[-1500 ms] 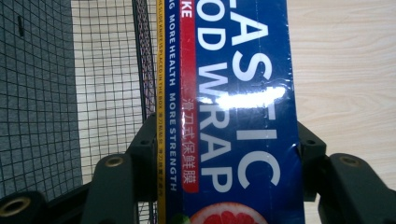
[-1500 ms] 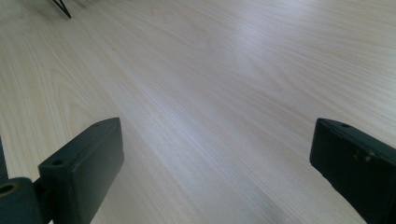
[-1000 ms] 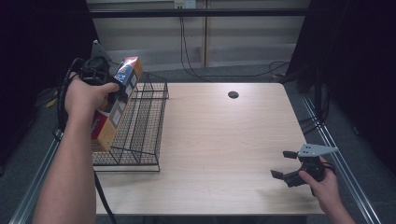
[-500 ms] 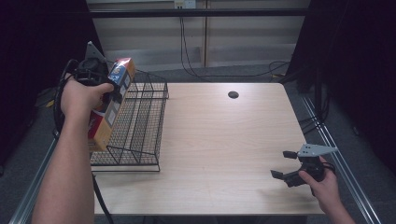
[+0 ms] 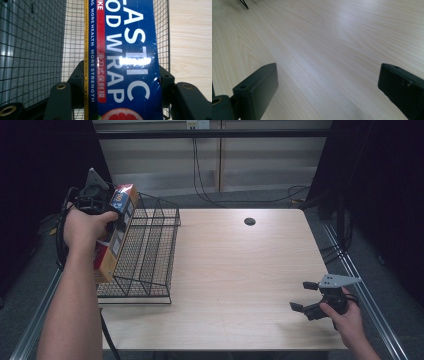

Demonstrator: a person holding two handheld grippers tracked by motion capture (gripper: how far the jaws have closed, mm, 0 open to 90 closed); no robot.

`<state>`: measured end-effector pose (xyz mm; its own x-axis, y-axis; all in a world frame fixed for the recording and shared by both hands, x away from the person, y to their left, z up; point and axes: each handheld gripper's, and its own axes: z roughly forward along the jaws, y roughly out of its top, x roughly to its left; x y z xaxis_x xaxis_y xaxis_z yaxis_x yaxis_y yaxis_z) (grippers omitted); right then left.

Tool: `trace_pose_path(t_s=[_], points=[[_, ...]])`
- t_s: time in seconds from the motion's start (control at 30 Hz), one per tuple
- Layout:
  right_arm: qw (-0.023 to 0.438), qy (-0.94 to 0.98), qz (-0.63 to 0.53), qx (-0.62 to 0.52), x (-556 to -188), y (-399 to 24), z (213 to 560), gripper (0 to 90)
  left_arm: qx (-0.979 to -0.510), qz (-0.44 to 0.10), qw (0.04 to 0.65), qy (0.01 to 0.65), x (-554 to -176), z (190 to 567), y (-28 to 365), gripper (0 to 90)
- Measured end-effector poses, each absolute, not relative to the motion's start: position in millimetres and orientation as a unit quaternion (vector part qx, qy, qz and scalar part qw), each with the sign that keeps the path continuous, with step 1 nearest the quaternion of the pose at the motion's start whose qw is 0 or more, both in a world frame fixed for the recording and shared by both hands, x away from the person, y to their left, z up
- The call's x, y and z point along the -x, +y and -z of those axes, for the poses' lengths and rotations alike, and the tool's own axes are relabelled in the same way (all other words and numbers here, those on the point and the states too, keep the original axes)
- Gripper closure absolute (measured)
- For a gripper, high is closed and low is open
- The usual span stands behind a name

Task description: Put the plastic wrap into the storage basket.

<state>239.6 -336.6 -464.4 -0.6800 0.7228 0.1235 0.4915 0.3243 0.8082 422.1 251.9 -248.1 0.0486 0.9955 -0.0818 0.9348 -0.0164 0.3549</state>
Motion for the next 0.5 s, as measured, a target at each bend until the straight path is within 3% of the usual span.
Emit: trace_pose_path(t_s=[0.5], points=[[0.128,0.803,-0.442,-0.379,-239.8,-335.3,465.7,3.1,-0.693,-0.099,0.150,0.698,-427.5,260.4,262.4,43.2]])
